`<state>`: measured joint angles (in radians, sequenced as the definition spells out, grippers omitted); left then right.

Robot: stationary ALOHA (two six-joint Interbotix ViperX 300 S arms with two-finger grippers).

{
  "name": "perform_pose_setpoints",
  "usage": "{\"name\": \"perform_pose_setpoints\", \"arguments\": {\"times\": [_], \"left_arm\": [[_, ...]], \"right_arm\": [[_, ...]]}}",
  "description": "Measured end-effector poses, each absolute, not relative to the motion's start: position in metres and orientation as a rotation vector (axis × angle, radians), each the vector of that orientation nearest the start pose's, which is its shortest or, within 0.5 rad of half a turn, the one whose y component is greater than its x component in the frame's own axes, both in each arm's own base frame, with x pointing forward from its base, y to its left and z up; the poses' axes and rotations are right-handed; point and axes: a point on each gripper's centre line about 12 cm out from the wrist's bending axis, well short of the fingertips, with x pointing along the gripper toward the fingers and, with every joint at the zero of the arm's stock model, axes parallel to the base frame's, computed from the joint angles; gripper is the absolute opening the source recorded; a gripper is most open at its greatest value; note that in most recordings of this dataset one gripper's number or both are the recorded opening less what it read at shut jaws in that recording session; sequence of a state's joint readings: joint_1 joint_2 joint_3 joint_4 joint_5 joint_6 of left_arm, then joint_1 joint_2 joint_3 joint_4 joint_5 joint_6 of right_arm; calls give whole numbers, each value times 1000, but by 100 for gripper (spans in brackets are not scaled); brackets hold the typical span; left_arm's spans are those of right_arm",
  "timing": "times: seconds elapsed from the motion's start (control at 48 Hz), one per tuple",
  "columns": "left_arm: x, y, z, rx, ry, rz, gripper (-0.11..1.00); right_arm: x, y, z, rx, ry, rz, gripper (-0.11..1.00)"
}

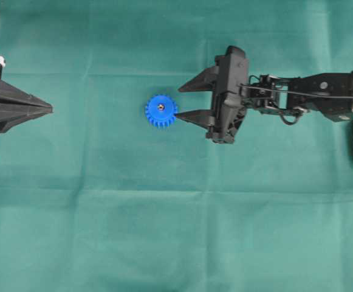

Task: Insert the shaft placed at a random location into the center hole of the small gear at another random location.
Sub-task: 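Open the right gripper and raise it away from the gear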

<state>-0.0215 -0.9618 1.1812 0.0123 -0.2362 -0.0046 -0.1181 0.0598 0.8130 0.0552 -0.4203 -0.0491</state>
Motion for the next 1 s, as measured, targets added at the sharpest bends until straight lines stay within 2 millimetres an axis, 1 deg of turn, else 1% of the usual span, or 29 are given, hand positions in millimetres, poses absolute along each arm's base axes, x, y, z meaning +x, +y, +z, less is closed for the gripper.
{"name": "perform_pose_setpoints", "arguments": {"times": [0.104,0.312,1.0], "left_arm": [[199,-5,284,7,-17,-24,0],[199,-5,285,9,-18,-25,0],[199,-5,285,7,-18,-24,0]], "right_arm": [[366,-46,143,23,454,-137,68],[359,-45,145,23,453,-139,68],[358,-45,144,23,454,-137,68]]}}
